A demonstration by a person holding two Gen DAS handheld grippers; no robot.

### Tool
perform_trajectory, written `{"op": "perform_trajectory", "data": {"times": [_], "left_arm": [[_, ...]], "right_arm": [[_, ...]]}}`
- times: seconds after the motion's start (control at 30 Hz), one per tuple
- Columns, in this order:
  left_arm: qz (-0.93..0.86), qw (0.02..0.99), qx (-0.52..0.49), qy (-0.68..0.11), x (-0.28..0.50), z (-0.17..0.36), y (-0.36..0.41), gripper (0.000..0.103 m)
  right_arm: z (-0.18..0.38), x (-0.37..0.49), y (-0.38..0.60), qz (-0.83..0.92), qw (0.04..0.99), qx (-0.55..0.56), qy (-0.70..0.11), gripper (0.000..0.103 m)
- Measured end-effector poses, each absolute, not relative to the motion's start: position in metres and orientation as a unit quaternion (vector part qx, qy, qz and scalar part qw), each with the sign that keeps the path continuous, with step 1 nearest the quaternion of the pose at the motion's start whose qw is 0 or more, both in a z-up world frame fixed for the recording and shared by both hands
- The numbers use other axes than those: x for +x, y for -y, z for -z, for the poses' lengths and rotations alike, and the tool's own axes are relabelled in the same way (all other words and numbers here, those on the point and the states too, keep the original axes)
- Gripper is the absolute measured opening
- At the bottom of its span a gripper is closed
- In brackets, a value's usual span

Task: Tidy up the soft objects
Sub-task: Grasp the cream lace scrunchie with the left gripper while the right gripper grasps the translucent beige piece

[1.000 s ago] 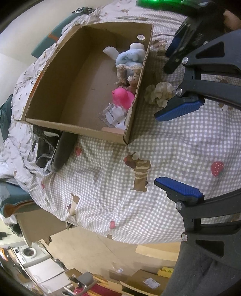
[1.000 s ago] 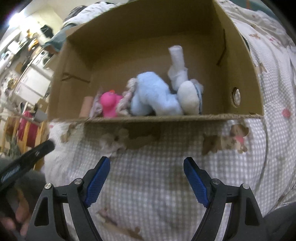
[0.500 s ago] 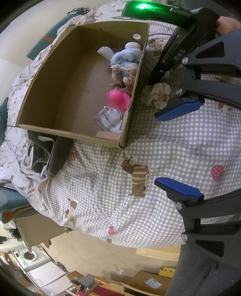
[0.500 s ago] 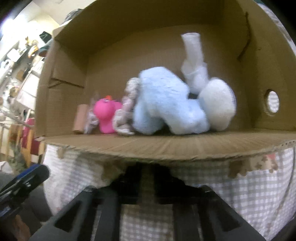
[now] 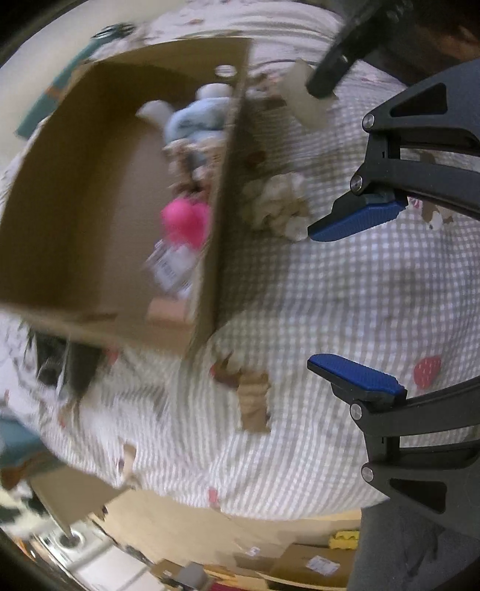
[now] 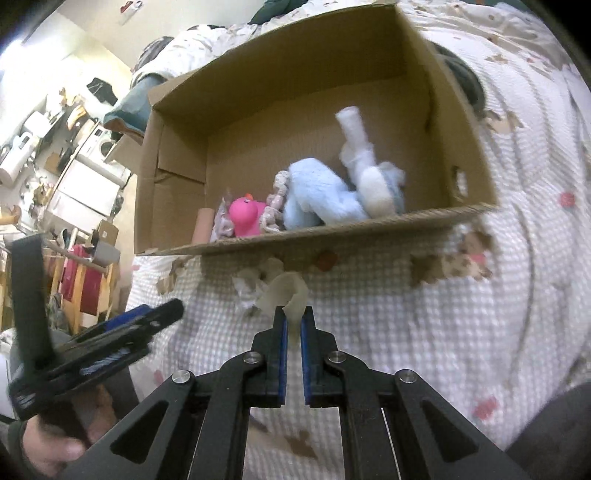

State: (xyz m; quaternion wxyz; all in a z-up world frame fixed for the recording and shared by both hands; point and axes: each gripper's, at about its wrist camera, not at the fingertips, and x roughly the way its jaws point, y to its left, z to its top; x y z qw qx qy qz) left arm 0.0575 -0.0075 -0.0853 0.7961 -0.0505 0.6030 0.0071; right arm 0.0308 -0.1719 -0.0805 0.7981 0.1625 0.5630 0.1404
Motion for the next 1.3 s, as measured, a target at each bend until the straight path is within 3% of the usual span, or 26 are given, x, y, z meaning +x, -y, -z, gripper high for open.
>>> {"op": "perform_trajectory", "data": {"times": [0.67, 0.8, 0.9, 1.3], "left_arm": [[0.064, 0.798, -0.029, -0.599, 0.103, 0.127, 0.068, 0.059], [0.064, 0.798, -0.024, -0.598, 0.103, 0.129, 0.064, 0.024], [0.063, 0.801, -0.022, -0.595, 0.101, 0.128, 0.058, 0.012], [-0.004, 0.81, -0.04, -0.586, 0.084, 0.117, -0.003, 0.01]], "right_arm": [[0.093, 0.036, 0.211, -0.08, 0.799, 0.197, -0.563, 0.008], [0.092, 0.035, 0.213, -0.082, 0.801, 0.195, -0.561, 0.008], [0.092, 0.035, 0.212, -0.084, 0.801, 0.193, -0.561, 0.008], [0.086, 0.032, 0.196, -0.101, 0.805, 0.185, -0.555, 0.008]]}}
